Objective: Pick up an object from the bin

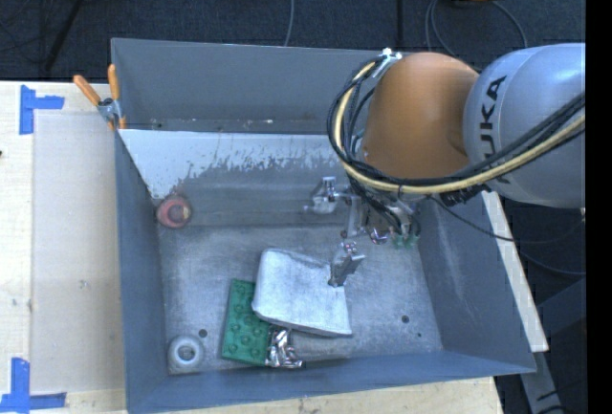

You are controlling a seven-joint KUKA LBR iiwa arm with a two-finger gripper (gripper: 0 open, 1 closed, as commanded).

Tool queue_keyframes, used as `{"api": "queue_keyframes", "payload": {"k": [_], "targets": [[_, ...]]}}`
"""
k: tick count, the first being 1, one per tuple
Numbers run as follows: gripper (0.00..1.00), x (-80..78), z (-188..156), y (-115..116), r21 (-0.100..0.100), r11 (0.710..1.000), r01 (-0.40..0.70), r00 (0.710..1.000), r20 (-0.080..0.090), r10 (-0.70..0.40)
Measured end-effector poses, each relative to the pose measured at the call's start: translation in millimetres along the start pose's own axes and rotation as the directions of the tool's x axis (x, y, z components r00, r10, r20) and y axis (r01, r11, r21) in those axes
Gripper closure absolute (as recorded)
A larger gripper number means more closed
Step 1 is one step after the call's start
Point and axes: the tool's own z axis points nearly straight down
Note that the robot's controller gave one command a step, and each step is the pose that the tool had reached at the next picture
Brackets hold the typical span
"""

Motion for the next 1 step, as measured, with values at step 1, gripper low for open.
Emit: {"api": "queue_keyframes", "payload": {"k": [1], "targets": [[0.00, 52.4, 56.6, 49.8, 0.001, 1.000, 0.030, 0.999, -0.013, -0.030]]}}
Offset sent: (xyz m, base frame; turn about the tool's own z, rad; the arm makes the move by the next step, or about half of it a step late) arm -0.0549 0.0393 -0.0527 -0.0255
